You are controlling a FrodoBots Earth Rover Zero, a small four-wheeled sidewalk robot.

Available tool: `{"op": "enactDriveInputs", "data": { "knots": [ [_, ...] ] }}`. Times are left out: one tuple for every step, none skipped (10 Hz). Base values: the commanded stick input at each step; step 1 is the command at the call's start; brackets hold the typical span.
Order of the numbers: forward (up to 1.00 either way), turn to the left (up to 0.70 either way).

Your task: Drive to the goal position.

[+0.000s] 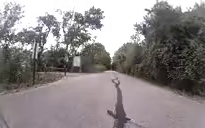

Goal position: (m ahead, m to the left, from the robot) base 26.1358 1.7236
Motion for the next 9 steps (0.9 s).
{"op": "enactDriveInputs", "data": {
  "knots": [
    [0.50, 0.00],
    [0.50, 0.00],
    [0.50, 0.00],
    [0.50, 0.00],
    [0.50, 0.00],
    [0.50, 0.00],
    [0.50, 0.00],
    [0.50, 0.00],
    [0.50, 0.00]
  ]
}}
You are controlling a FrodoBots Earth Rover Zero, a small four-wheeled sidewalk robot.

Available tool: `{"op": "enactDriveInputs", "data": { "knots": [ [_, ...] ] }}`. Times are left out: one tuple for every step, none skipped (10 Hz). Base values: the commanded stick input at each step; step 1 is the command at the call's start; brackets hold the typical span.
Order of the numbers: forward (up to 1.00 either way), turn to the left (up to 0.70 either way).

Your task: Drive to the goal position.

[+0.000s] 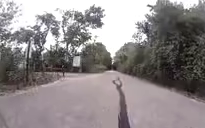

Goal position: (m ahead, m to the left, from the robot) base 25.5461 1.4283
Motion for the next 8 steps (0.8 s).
{"op": "enactDriveInputs", "data": {
  "knots": [
    [0.50, 0.00],
    [0.50, 0.00],
    [0.50, 0.00],
    [0.50, 0.00],
    [0.50, 0.00],
    [0.50, 0.00],
    [0.50, 0.00],
    [0.50, 0.00]
  ]
}}
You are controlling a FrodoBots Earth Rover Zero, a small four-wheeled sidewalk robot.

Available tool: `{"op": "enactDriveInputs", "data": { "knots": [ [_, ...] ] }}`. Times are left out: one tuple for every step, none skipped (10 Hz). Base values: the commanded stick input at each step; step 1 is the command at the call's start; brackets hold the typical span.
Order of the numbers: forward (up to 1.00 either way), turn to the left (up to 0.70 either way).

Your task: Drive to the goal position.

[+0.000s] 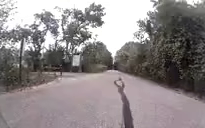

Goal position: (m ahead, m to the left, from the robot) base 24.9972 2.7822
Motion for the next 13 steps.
{"op": "enactDriveInputs", "data": {
  "knots": [
    [0.50, 0.00],
    [0.50, 0.00],
    [0.50, 0.00],
    [0.50, 0.00],
    [0.50, 0.00],
    [0.50, -0.06],
    [0.50, -0.39],
    [0.50, -0.50],
    [0.50, -0.50],
    [0.50, -0.43],
    [0.50, 0.00],
    [0.50, 0.00],
    [0.50, 0.00]
  ]
}}
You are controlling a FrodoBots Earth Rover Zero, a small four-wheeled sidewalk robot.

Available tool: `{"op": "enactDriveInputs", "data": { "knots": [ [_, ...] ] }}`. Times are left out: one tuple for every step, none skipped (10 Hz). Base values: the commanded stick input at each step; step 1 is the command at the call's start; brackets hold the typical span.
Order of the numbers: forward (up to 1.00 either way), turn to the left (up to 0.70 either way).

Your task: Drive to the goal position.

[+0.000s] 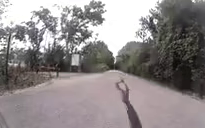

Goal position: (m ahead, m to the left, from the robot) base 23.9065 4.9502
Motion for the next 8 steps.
{"op": "enactDriveInputs", "data": {
  "knots": [
    [0.50, 0.00],
    [0.50, 0.00],
    [0.50, 0.00],
    [0.50, 0.00],
    [0.50, 0.00],
    [0.50, 0.00],
    [0.50, 0.00],
    [0.50, 0.00]
  ]
}}
